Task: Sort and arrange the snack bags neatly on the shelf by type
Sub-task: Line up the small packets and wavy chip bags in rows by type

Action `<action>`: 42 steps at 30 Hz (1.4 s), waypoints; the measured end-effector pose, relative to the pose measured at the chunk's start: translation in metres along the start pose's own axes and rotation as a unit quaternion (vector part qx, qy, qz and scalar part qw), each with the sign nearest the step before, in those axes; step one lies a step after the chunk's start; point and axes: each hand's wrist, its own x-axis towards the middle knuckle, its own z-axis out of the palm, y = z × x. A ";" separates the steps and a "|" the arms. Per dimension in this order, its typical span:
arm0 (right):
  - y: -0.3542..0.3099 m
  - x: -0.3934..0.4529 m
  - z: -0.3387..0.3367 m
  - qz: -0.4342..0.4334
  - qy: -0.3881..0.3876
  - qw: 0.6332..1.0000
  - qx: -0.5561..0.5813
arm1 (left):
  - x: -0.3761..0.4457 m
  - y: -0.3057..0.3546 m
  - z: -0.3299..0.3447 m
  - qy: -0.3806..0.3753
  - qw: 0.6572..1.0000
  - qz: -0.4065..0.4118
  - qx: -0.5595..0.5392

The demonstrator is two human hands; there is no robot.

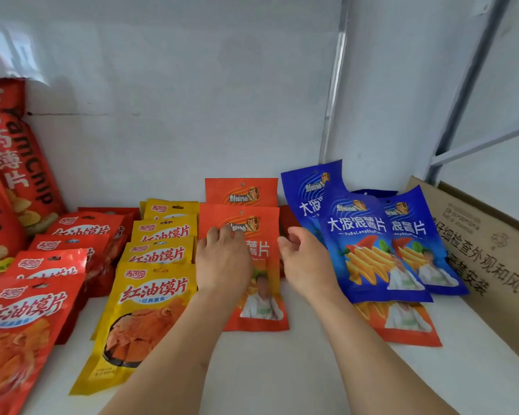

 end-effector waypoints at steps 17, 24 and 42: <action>0.106 0.027 -0.131 0.072 0.058 0.965 -0.245 | 0.027 0.140 0.008 -0.109 0.667 -0.298 -0.674; 0.117 0.031 -0.133 0.056 0.059 0.965 -0.251 | 0.039 0.144 0.018 -0.110 0.593 -0.305 -0.737; 0.107 0.032 -0.133 0.027 0.008 0.998 -0.050 | 0.007 0.127 -0.008 -0.084 0.553 -0.264 -0.786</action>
